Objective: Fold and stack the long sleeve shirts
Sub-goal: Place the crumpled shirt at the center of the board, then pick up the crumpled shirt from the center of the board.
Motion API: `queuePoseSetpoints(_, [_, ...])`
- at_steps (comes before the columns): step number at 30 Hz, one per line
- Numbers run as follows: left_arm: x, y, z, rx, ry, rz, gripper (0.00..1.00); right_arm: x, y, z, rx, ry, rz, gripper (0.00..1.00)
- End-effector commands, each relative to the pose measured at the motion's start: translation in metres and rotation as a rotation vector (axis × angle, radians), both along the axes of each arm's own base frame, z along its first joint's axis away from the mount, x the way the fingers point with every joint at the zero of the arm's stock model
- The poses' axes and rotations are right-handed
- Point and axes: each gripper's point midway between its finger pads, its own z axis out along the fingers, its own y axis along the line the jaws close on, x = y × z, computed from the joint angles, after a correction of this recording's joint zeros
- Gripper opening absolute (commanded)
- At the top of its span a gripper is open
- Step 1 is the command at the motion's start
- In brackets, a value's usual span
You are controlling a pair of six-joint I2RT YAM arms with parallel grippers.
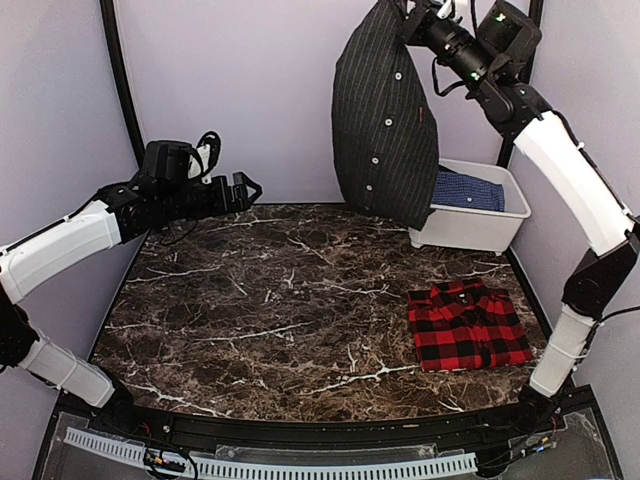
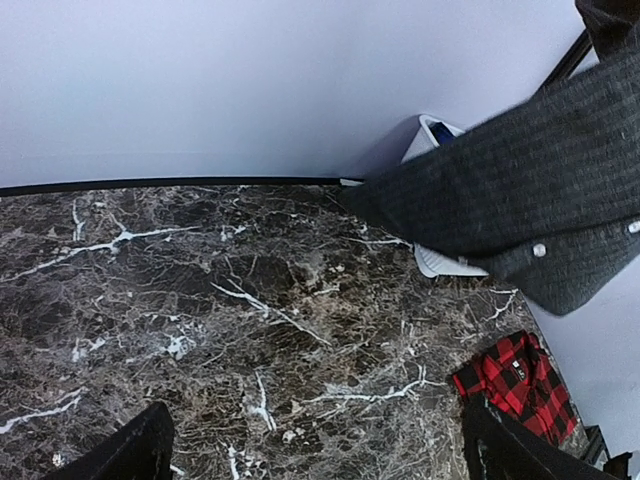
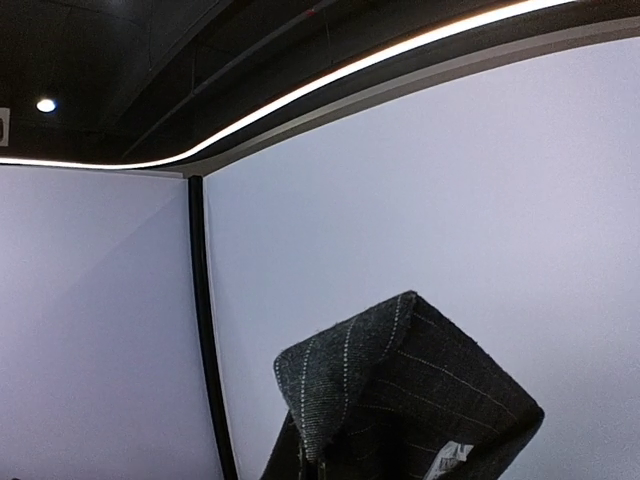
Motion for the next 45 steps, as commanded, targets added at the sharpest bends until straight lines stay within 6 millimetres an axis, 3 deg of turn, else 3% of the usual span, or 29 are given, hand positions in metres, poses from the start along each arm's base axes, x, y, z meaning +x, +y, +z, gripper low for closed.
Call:
queuePoseSetpoints(1, [0.002,0.025,0.023,-0.001,-0.064,0.115,0.99,0.007,0.004,-0.032,0.019,0.06,0.04,0.0])
queuePoseSetpoints(4, [-0.001,0.029,0.021,-0.002,-0.069,0.122,0.99,0.017,0.02,-0.092,-0.019,0.201,0.11,0.0])
queuePoseSetpoints(7, [-0.001,0.025,0.016,-0.004,-0.053,0.095,0.99,0.003,0.056,-0.165,-0.085,0.34,0.26,0.0])
queuePoseSetpoints(10, [0.0,0.025,0.007,0.011,-0.022,0.087,0.99,-0.03,0.098,-0.241,-0.206,0.459,0.364,0.0])
queuePoseSetpoints(12, [0.0,0.027,-0.002,0.018,-0.001,0.09,0.99,-0.065,0.12,-0.285,-0.248,0.496,0.484,0.0])
queuePoseSetpoints(15, [0.001,0.028,-0.018,0.017,0.038,0.086,0.99,-0.115,0.156,-0.348,-0.439,0.556,0.58,0.0])
queuePoseSetpoints(16, [0.002,0.03,-0.024,0.021,0.052,0.087,0.99,-0.121,0.158,-0.36,-0.479,0.557,0.573,0.0])
queuePoseSetpoints(17, [0.0,0.027,-0.028,0.015,0.067,0.074,0.99,-0.129,0.157,-0.371,-0.504,0.568,0.563,0.11])
queuePoseSetpoints(19, [-0.004,0.021,-0.044,0.008,0.11,0.036,0.99,-0.134,0.144,-0.371,-0.496,0.557,0.532,0.37])
queuePoseSetpoints(24, [-0.017,-0.003,-0.071,-0.035,0.19,-0.107,0.99,-0.117,0.103,-0.371,-0.527,0.555,0.355,0.67])
queuePoseSetpoints(26, [-0.026,-0.013,-0.086,-0.064,0.245,-0.165,0.99,-0.102,0.088,-0.381,-0.529,0.605,0.295,0.71])
queuePoseSetpoints(29, [-0.041,-0.02,-0.116,-0.063,0.357,-0.223,0.99,-0.077,0.071,-0.412,-0.551,0.726,0.22,0.72])
queuePoseSetpoints(35, [-0.076,-0.031,-0.165,-0.03,0.528,-0.298,0.98,-0.048,0.074,-0.477,-0.704,0.86,0.225,0.7])
queuePoseSetpoints(40, [-0.101,-0.055,-0.185,-0.022,0.616,-0.36,0.98,-0.018,0.058,-0.502,-0.698,0.923,0.182,0.7])
queuePoseSetpoints(45, [-0.107,-0.065,-0.214,0.005,0.689,-0.345,0.92,-0.011,0.048,-0.529,-0.736,0.98,0.192,0.69])
